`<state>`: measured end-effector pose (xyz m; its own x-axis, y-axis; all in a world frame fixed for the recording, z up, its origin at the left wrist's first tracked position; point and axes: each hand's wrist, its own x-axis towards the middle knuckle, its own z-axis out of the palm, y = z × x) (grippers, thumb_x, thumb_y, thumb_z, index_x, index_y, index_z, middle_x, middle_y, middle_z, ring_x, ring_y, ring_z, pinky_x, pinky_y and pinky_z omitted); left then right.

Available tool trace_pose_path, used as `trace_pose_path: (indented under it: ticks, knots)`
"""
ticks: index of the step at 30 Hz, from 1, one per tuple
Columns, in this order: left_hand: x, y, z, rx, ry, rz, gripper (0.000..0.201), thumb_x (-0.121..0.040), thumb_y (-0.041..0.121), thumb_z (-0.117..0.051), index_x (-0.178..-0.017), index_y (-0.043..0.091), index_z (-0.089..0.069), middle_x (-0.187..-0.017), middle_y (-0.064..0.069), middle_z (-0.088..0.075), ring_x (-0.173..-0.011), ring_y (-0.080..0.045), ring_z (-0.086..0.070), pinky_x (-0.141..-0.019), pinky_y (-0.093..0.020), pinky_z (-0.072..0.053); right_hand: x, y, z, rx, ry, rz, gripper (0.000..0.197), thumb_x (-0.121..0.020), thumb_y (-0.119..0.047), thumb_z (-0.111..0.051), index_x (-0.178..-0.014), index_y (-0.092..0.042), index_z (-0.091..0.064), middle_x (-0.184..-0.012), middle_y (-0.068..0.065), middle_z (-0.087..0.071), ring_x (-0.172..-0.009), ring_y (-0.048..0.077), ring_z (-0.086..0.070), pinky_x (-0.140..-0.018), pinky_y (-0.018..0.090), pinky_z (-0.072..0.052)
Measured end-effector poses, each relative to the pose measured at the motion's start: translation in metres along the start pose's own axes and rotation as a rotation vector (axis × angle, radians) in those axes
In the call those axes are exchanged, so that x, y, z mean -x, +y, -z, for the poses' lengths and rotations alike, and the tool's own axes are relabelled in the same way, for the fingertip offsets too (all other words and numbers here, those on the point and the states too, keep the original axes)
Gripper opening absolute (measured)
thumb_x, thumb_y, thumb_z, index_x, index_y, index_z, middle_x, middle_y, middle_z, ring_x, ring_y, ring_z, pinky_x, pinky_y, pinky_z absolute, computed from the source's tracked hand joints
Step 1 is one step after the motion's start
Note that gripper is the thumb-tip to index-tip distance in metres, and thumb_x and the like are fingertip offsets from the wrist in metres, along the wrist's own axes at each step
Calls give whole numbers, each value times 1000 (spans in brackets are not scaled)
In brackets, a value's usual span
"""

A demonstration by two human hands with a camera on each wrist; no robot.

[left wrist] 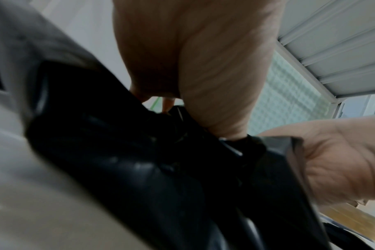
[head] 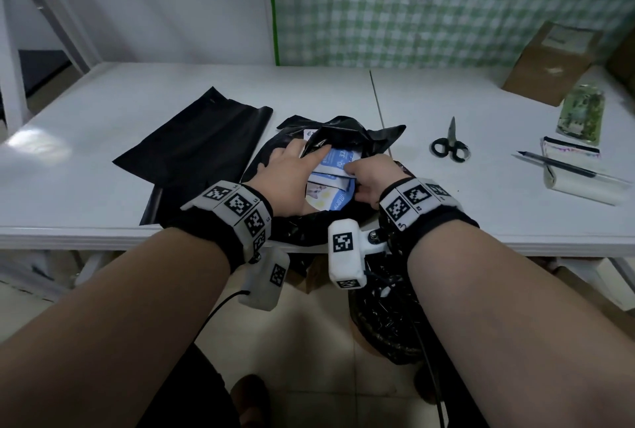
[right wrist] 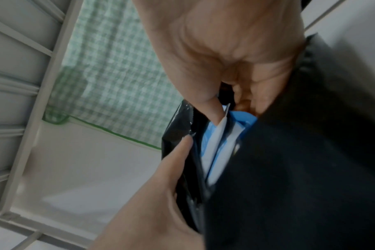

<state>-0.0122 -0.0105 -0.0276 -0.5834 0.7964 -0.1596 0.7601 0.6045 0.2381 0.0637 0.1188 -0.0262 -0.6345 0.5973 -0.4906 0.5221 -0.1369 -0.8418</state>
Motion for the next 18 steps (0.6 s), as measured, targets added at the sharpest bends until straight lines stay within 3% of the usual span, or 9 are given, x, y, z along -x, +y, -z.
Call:
trace_pose_path:
  ticks: [8, 13, 15, 18]
  knots:
    - [-3, -3, -6, 64, 59, 0, 105, -68, 49, -74, -148, 37, -8, -141, -6, -22, -126, -33, -28, -105, -53, -35, 12, -15, 0, -44, -60, -92, 27, -94, -5, -50, -120, 0, -54, -123, 18, -61, -104, 30, -62, -94, 44, -51]
    - [-3, 0, -7, 114, 125, 42, 112, -63, 54, -76, -149, 35, -8, -146, -10, -16, -132, -37, -23, -108, -55, -31, 13, -16, 0, -67, -140, -123, 20, -94, 2, -45, -109, 0, -58, -113, 17, -62, -114, 31, -60, -99, 46, -48]
    - [-3, 1, -7, 136, 152, 67, 114, -62, 55, -77, -149, 34, -7, -148, -10, -14, -133, -37, -22, -108, -54, -30, 16, -15, 1, -133, -176, -139, 20, -93, 4, -41, -103, -2, -56, -108, 18, -62, -108, 33, -62, -95, 48, -50]
    - [-2, 1, -7, 135, 132, 64, 114, -63, 53, -77, -149, 34, -5, -147, -10, -15, -130, -37, -26, -109, -50, -31, 18, -9, 2, -185, -147, -125, 26, -87, 1, -43, -111, -4, -53, -101, 17, -61, -93, 32, -63, -83, 49, -55]
